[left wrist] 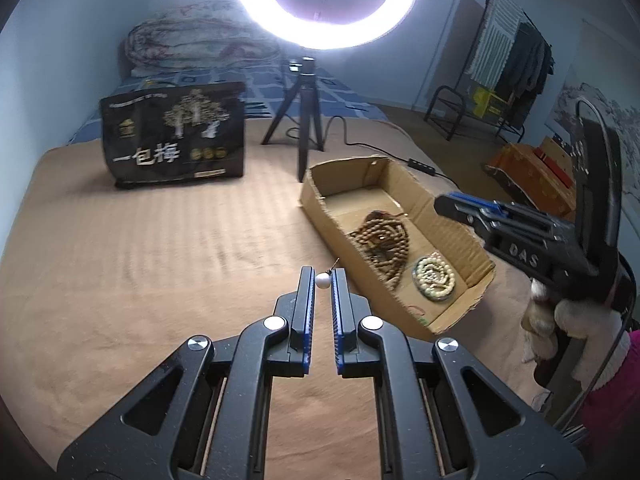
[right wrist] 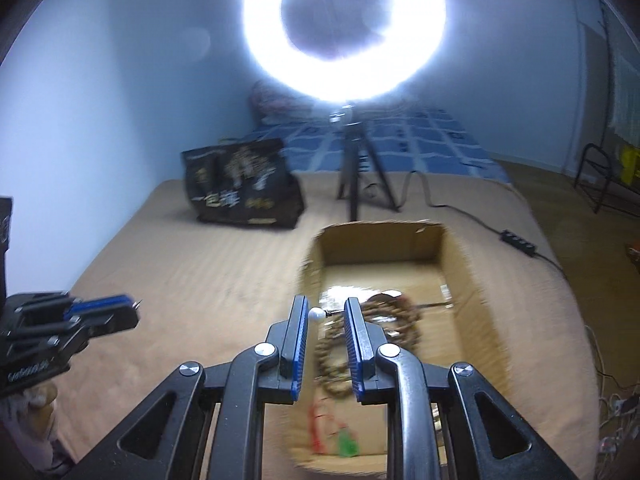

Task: Organize jewelry
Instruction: 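Carry both pearl earrings into the cardboard box and open both tools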

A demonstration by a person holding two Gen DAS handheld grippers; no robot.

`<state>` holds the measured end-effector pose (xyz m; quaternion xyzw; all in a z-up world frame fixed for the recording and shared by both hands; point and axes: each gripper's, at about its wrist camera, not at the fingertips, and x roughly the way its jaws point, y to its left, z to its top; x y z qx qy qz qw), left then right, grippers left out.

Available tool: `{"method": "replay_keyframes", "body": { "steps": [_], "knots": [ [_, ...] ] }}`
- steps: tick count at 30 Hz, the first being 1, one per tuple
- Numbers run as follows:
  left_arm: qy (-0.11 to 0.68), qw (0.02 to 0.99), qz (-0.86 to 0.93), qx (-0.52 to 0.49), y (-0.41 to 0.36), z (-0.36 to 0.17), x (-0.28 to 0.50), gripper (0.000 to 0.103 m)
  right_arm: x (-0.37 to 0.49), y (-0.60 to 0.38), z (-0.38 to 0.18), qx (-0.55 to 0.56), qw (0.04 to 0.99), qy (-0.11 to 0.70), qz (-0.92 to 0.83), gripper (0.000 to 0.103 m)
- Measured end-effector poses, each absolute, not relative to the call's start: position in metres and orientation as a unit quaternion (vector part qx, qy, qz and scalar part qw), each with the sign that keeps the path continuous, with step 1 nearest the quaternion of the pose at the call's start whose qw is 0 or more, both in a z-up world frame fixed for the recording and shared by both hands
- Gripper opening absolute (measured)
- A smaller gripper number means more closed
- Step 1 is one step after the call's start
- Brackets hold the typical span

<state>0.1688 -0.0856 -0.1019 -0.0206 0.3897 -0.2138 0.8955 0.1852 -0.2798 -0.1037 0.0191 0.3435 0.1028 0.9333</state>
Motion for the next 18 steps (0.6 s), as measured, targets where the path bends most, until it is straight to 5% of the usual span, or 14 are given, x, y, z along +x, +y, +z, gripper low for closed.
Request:
{"method": "replay_keyframes", "body": {
  "steps": [18],
  "knots": [
    [0.399,0.882,-0.252,-0.007,-0.175,-0.116,0.182,0.006,0.219,-0.331,-0.114,0.034,0.932,0.355,0.061,0.017]
  ]
}}
